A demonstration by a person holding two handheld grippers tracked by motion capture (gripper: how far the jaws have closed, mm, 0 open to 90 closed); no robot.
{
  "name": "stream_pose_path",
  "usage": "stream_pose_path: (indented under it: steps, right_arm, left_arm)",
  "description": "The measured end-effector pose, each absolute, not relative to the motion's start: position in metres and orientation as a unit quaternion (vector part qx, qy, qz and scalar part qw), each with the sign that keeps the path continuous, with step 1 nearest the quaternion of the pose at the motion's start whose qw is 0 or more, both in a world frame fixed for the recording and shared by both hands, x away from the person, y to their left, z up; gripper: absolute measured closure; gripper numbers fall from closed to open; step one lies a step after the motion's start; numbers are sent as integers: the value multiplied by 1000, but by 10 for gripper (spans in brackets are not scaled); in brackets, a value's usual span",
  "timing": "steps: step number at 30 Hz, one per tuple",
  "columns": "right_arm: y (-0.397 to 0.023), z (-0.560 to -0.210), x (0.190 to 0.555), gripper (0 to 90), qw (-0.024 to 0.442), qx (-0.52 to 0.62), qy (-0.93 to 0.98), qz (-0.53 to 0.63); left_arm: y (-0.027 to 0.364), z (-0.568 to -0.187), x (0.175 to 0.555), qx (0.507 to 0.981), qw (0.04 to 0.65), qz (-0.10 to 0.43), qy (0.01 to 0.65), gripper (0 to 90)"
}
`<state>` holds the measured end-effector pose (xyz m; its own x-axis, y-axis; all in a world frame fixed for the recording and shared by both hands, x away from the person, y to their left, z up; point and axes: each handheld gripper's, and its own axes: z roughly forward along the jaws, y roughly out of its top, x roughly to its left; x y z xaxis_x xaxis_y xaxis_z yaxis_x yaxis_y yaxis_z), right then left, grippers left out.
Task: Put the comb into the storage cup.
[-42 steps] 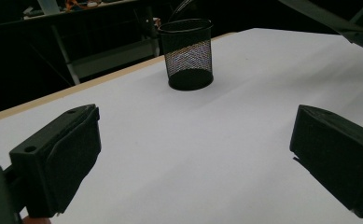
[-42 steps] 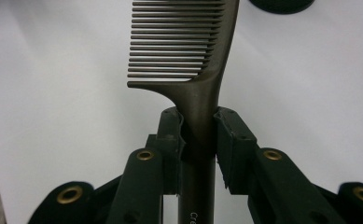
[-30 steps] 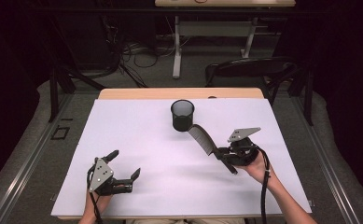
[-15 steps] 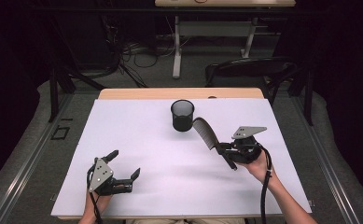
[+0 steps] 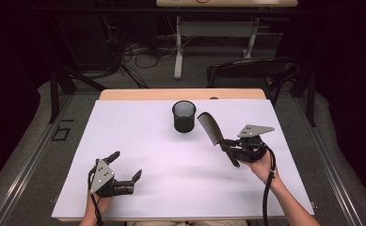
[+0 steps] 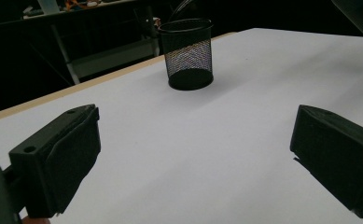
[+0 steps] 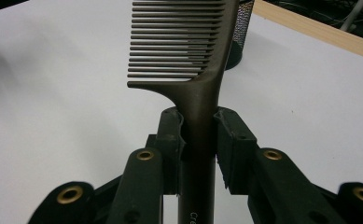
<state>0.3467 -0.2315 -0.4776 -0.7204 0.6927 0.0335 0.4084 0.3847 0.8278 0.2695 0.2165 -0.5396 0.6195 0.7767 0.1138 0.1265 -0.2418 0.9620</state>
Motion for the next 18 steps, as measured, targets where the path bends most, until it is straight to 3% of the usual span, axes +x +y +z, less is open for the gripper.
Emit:
stream_pose_path:
  steps: [18]
  right_arm:
    - [-232, -477, 353, 728, 189, 348, 795, 459]
  left_arm:
    - [216, -540, 270, 727, 531, 305, 312, 18]
